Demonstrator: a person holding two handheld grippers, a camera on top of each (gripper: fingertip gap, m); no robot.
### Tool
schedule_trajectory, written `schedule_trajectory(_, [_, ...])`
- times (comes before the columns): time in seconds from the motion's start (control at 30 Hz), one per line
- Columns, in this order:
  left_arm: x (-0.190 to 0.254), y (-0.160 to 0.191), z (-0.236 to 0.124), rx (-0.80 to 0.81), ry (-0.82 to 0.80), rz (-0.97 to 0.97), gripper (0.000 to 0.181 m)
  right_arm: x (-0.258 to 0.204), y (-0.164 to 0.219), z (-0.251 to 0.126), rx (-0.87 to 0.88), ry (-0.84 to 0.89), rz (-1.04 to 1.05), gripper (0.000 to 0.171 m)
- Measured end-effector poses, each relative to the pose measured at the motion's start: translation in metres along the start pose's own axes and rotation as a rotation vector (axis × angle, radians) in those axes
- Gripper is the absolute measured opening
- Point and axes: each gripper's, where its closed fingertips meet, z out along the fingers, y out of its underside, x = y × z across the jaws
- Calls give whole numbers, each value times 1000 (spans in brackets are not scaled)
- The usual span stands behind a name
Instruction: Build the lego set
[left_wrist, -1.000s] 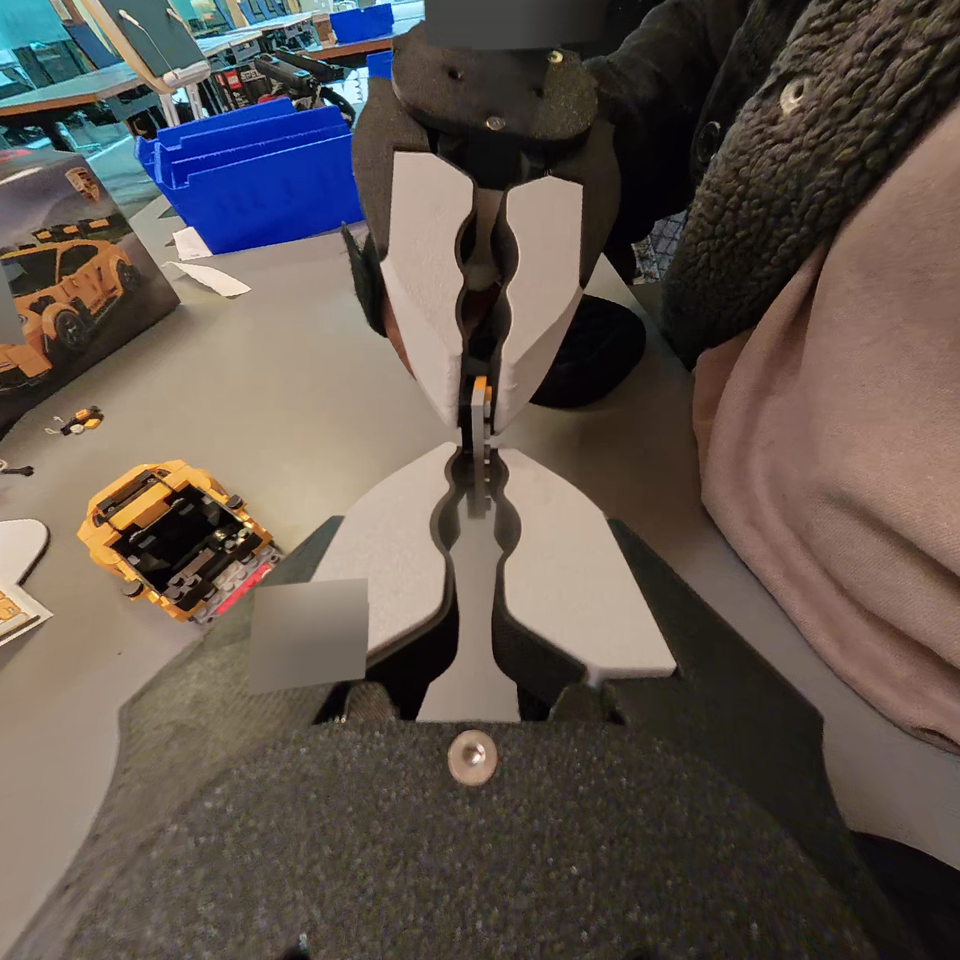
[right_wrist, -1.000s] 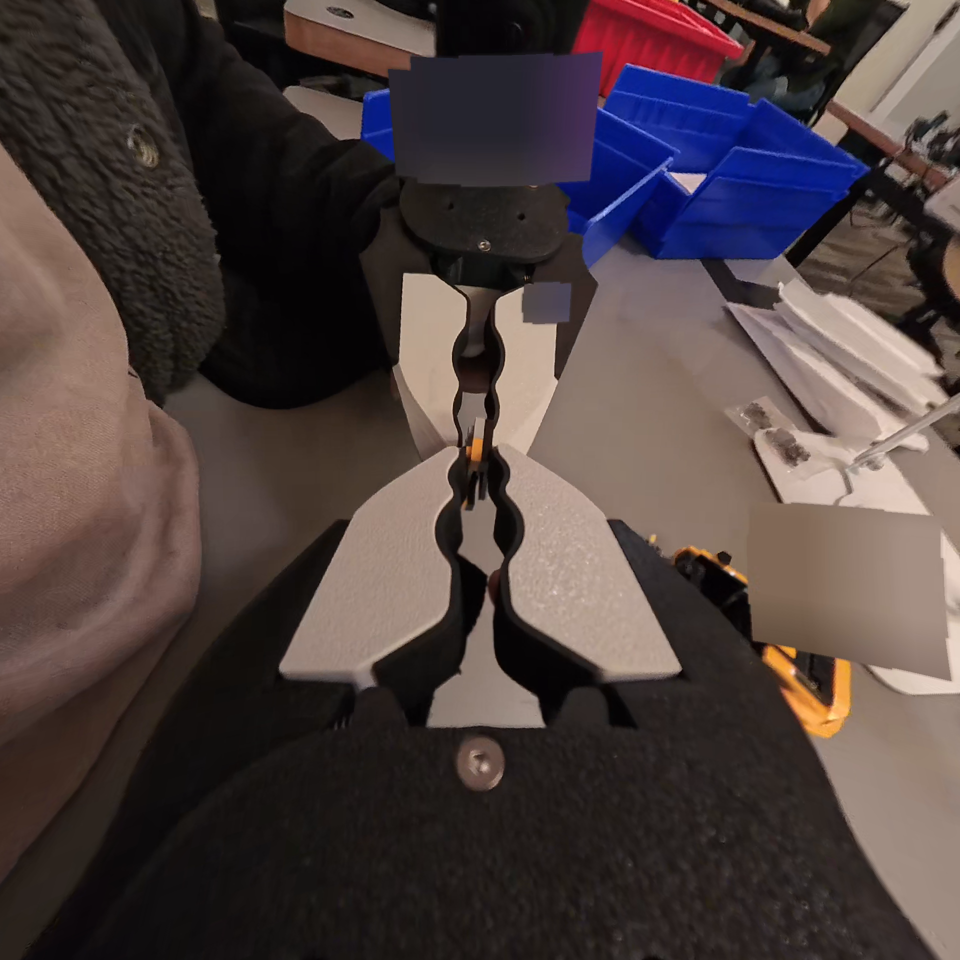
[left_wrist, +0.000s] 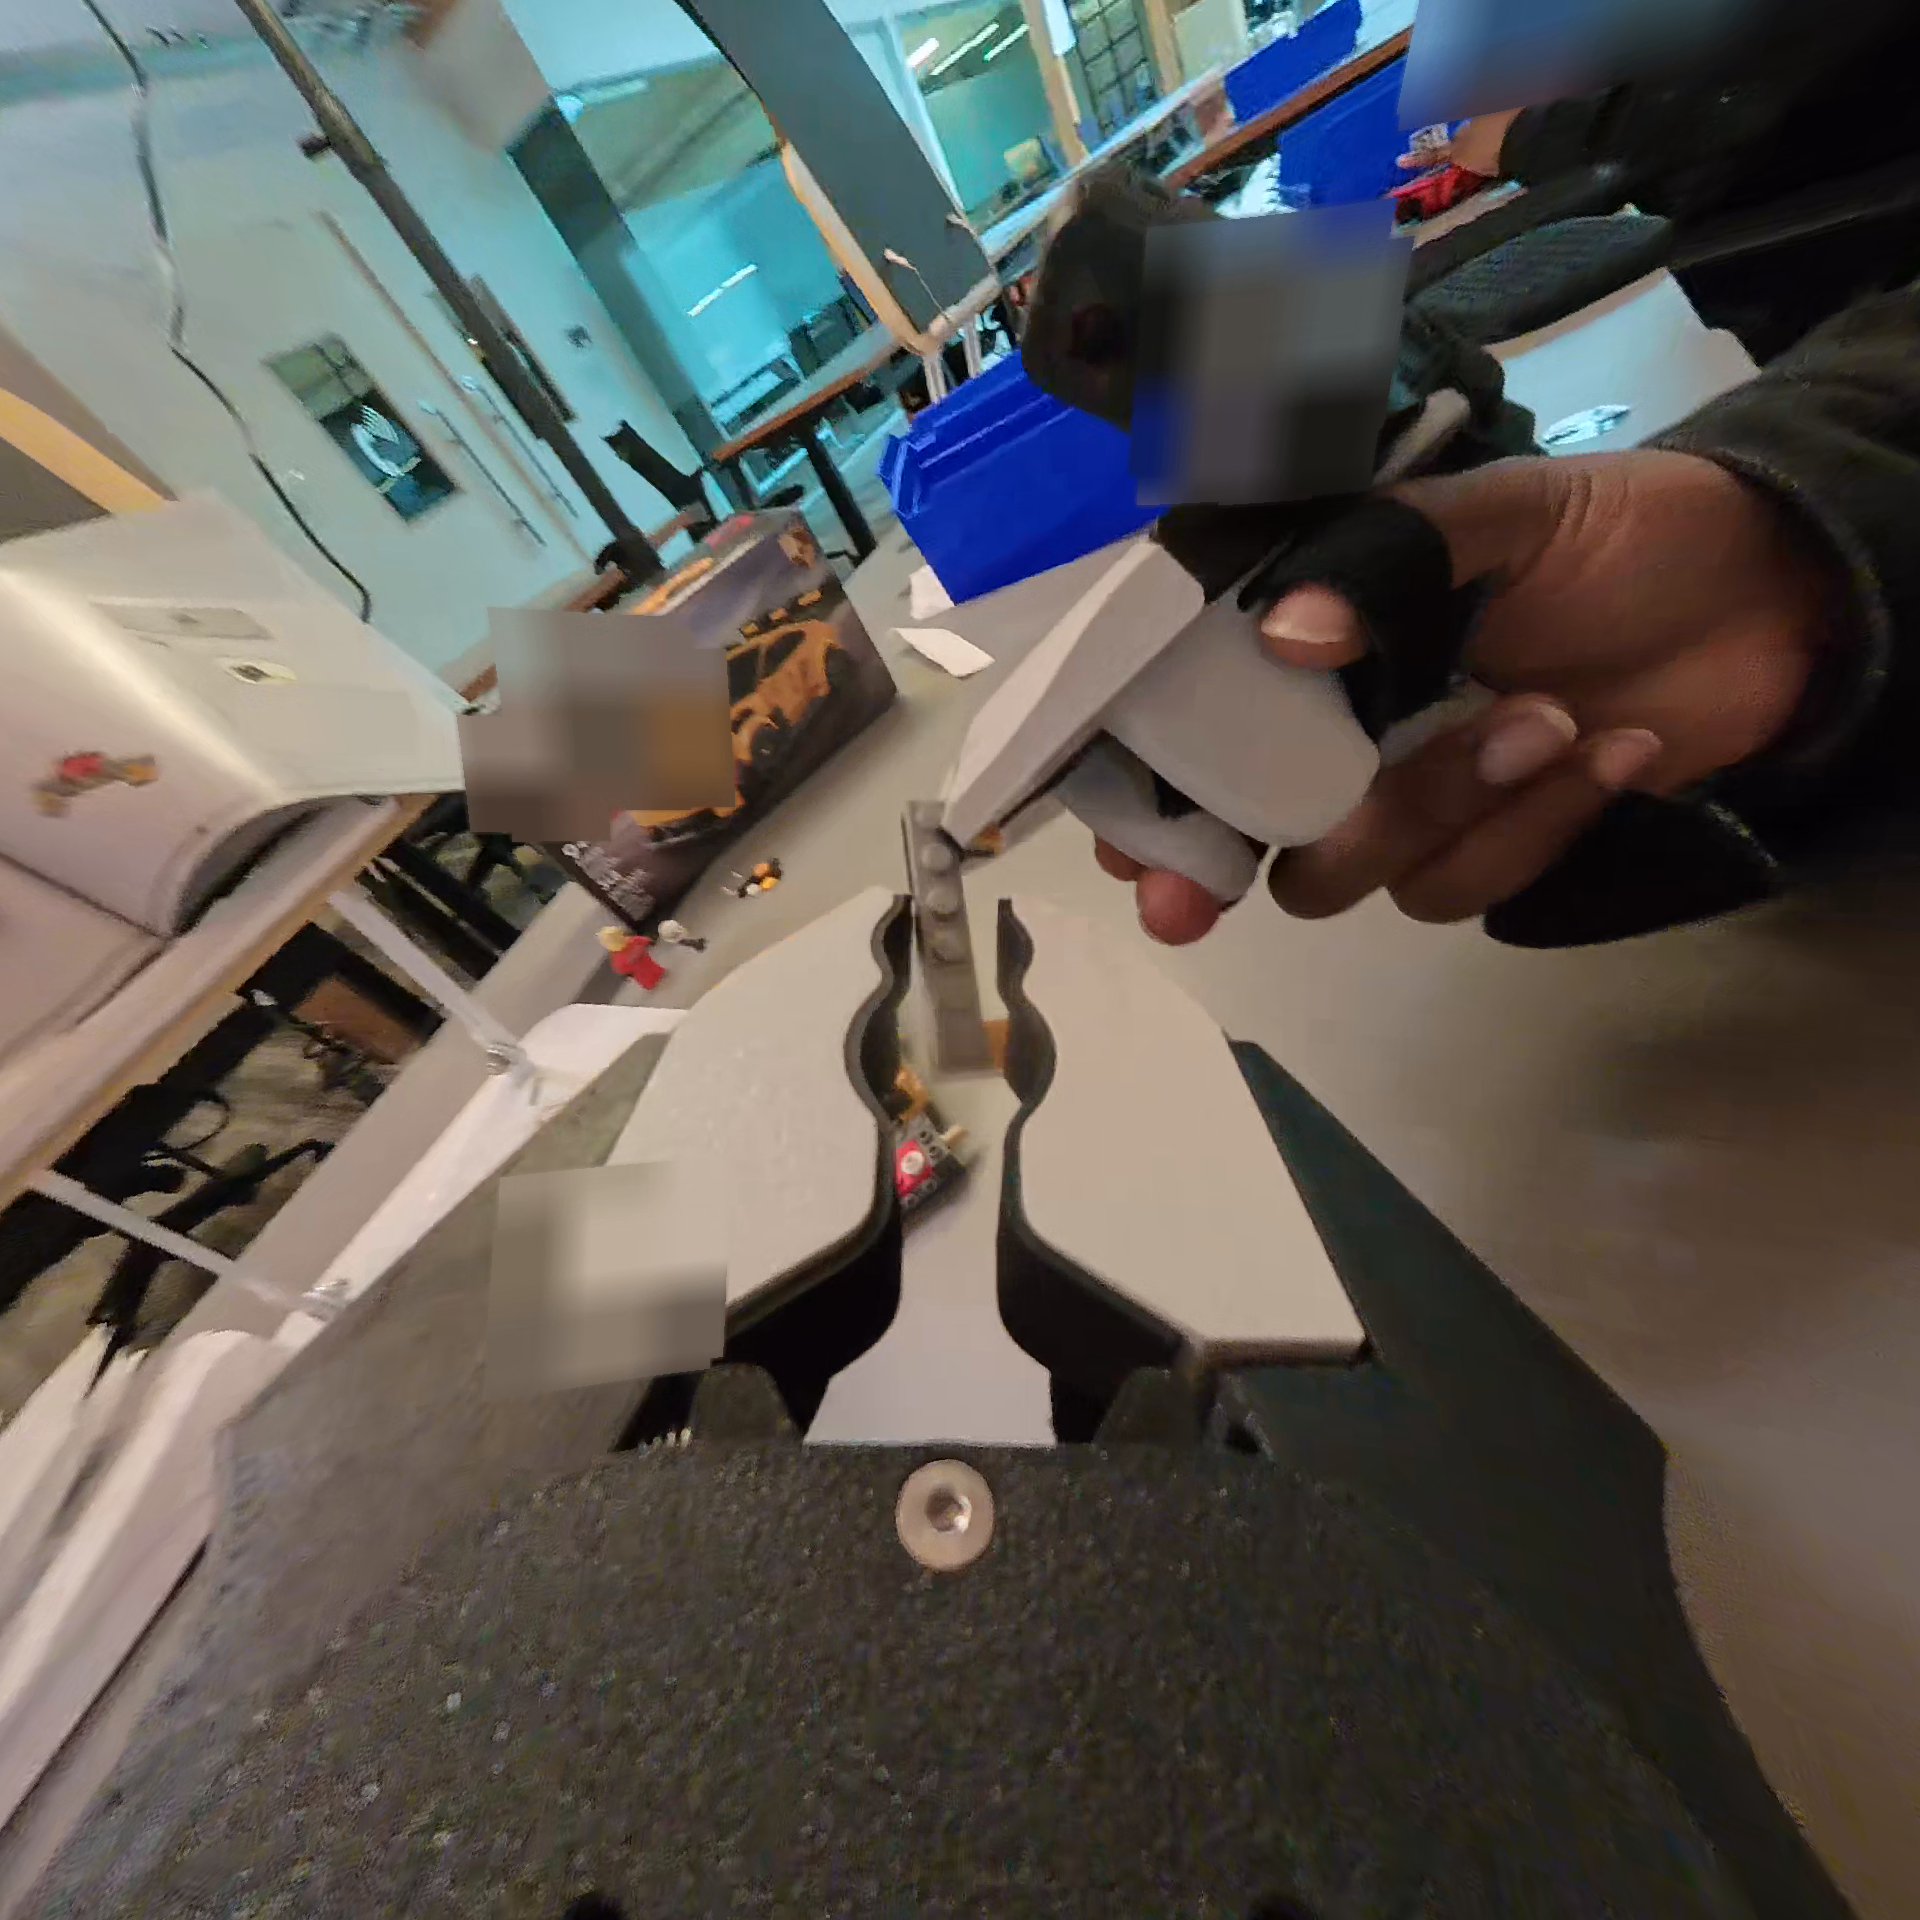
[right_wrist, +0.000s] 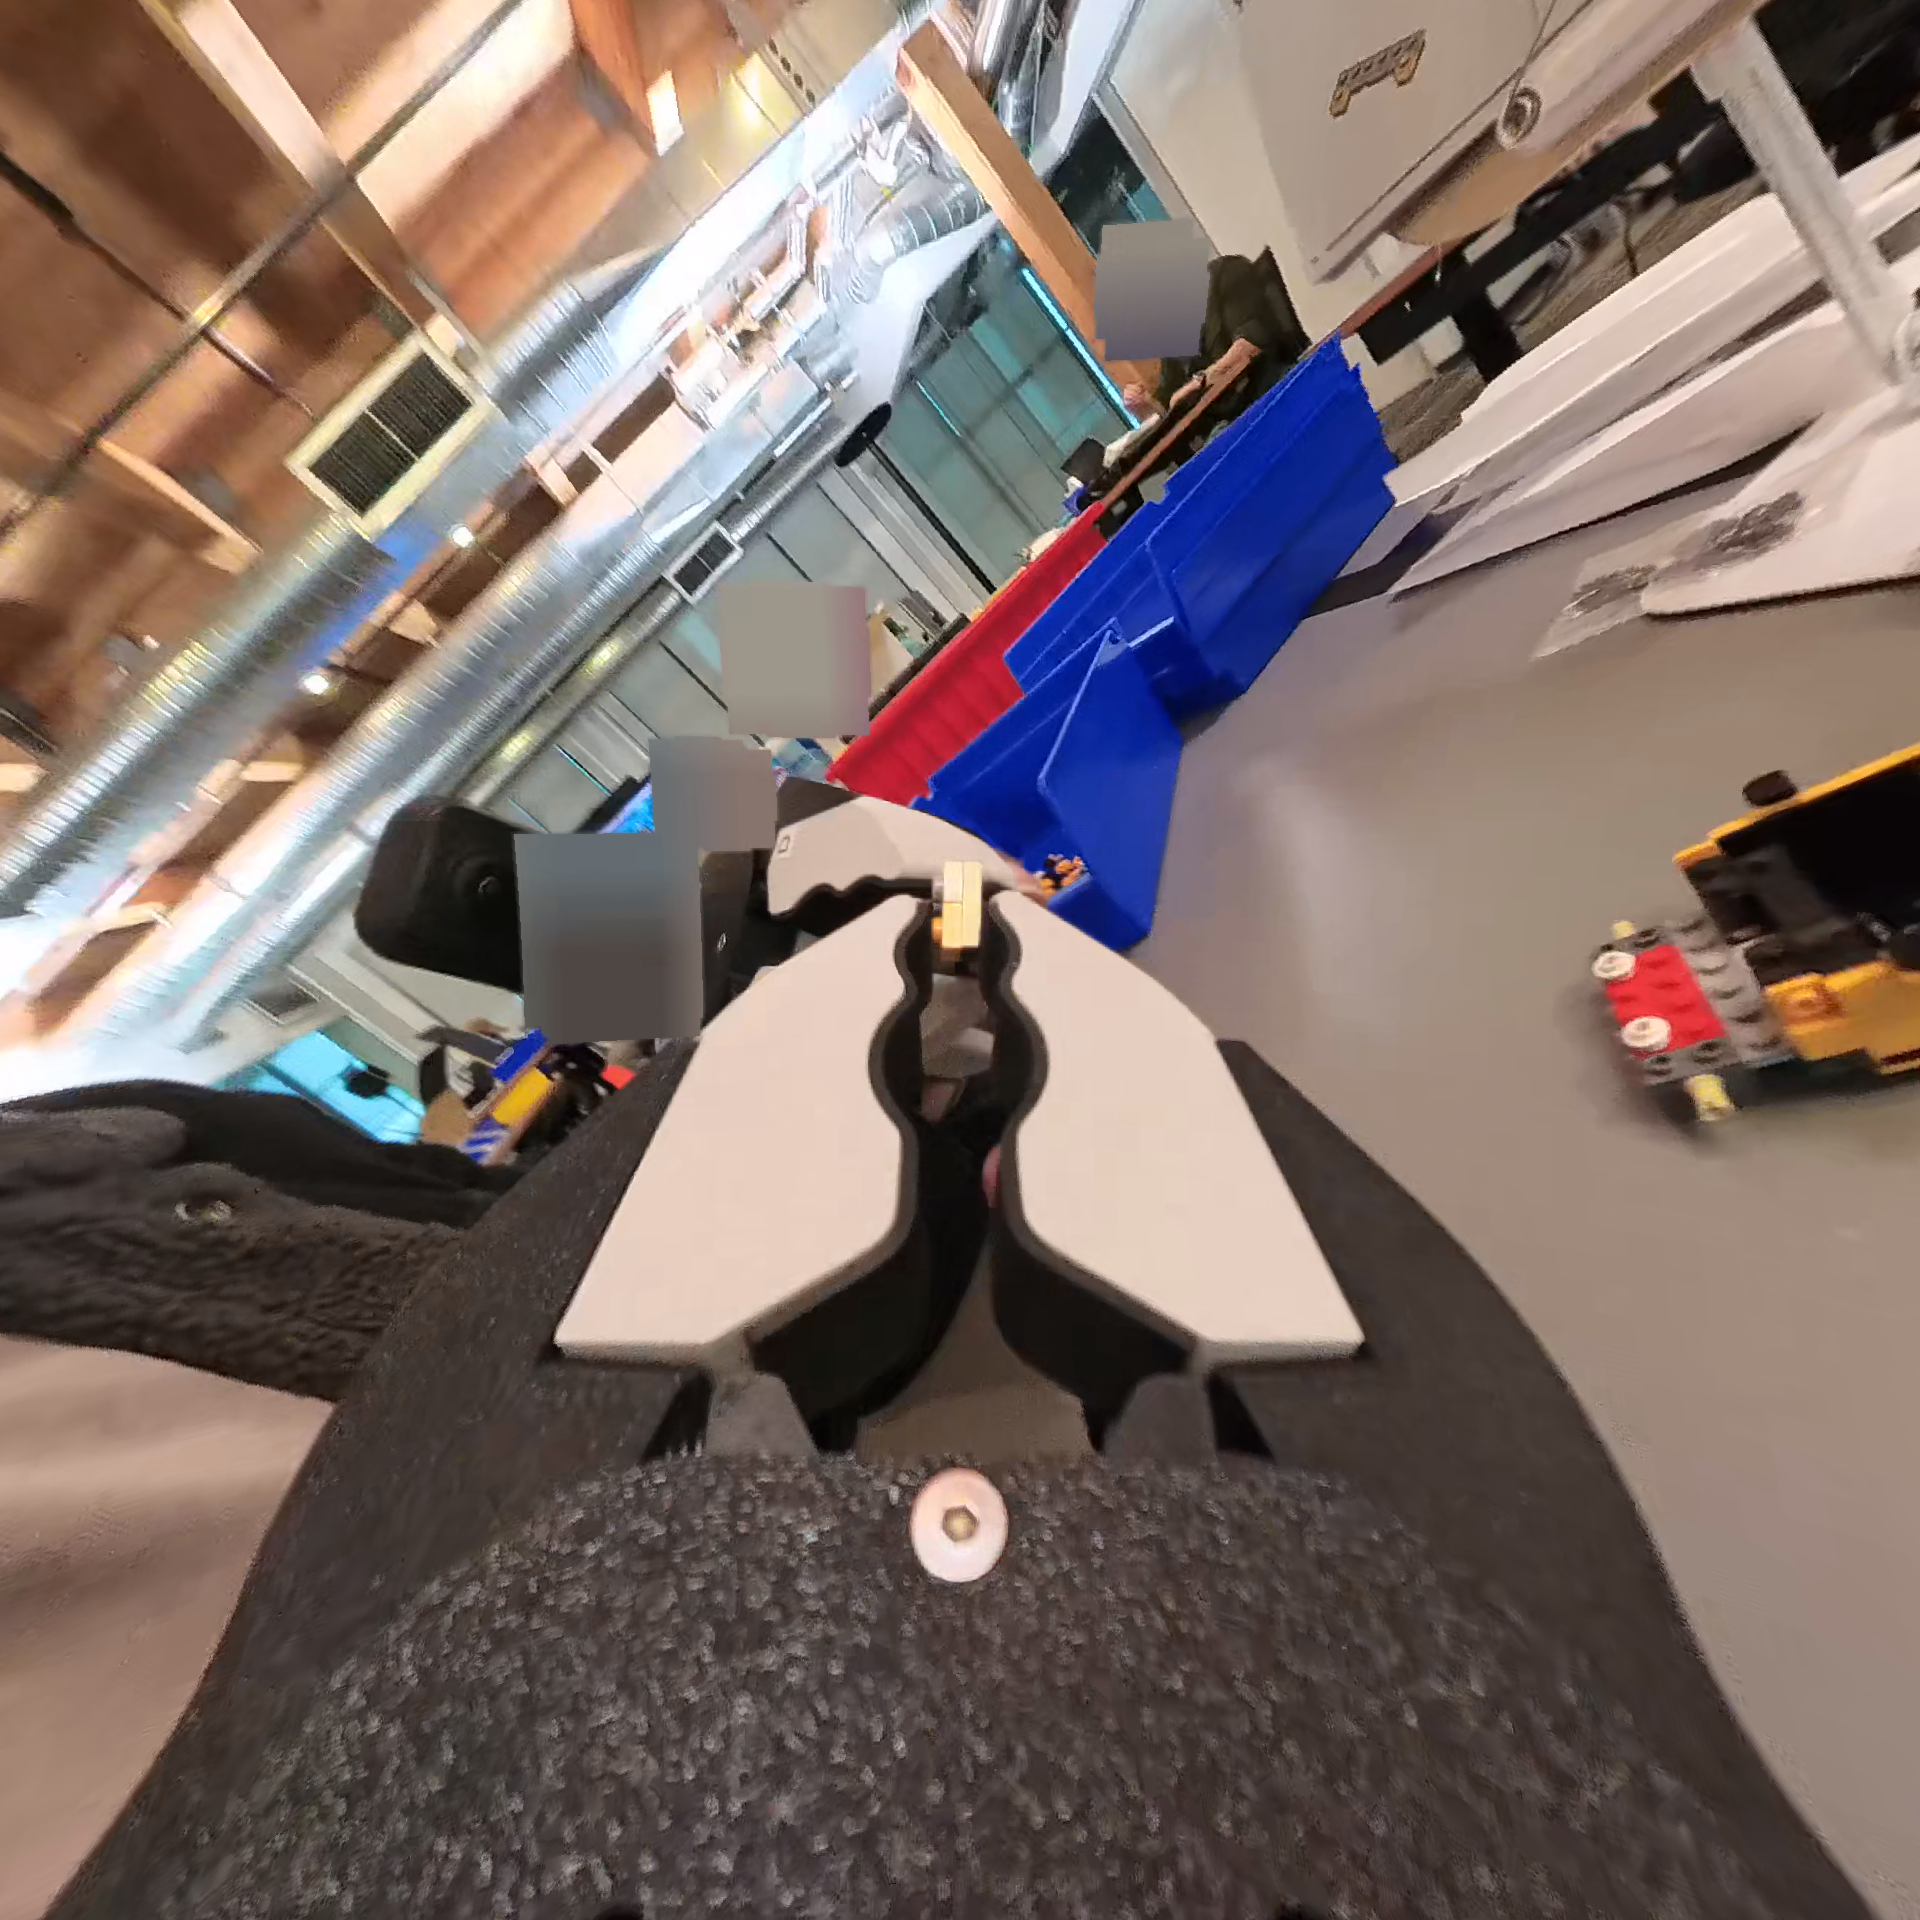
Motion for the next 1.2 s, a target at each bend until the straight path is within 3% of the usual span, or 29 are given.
schedule_trajectory(0.4, [23, -29, -4, -22, -19, 103, 8, -29, 4, -27, 46, -149, 243, 8])
schedule_trajectory(0.57, [31, -47, -5, 22, -73, 151, 30, -40, 4, -39, 86, -190, 308, 8])
schedule_trajectory(0.93, [41, -62, -21, 100, -78, 113, 41, -63, -11, -47, 133, -244, 313, 8])
schedule_trajectory(1.2, [36, -63, -25, 94, -113, 129, 18, -57, -6, -40, 123, -236, 347, 8])
